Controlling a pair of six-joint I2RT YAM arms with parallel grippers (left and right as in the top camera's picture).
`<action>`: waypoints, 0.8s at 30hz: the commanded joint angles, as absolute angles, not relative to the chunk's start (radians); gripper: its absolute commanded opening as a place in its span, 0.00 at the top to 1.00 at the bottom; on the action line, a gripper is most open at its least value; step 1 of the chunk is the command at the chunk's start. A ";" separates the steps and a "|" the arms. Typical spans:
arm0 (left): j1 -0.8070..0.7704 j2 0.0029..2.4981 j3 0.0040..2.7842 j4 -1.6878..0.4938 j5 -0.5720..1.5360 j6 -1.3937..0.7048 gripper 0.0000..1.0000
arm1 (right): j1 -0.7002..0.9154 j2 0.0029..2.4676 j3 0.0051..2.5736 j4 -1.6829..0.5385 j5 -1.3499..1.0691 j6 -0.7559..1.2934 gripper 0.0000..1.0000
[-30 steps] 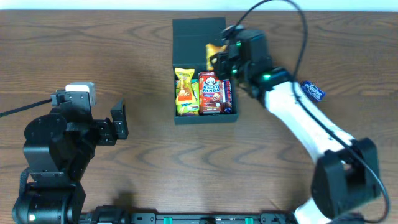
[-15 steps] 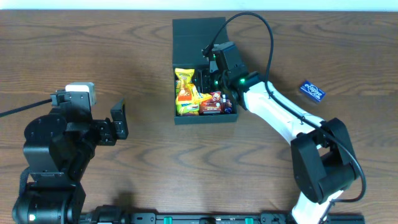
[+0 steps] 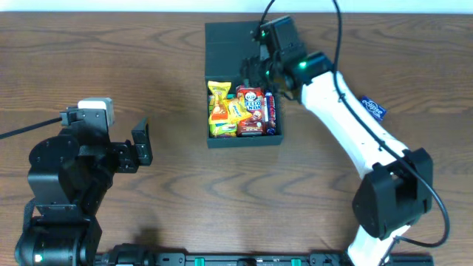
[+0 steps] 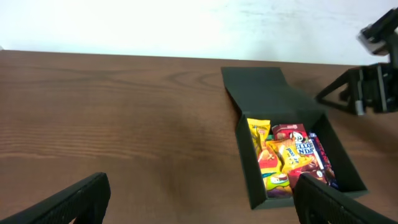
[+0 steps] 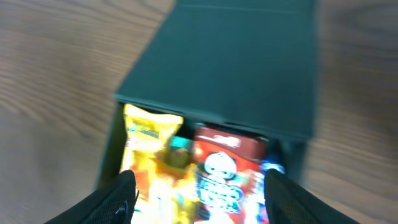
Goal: Pack container
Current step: 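Lower the yellow packet into the box and push it down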
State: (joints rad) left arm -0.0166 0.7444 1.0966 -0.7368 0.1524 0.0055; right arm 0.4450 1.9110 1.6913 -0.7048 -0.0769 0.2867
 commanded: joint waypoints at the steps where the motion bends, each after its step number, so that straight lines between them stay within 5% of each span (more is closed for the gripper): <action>1: -0.012 0.746 1.111 -0.737 0.147 0.023 0.05 | 0.429 1.909 1.738 -0.747 -0.036 0.217 0.34; 24: -0.012 0.746 1.111 -0.737 0.147 0.023 0.05 | 0.649 2.105 1.770 -0.829 0.093 0.266 0.39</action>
State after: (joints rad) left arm -0.0166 0.7444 1.0966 -0.7368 0.1524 0.0055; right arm 0.6472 2.0766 1.7439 -0.8188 0.0418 0.2176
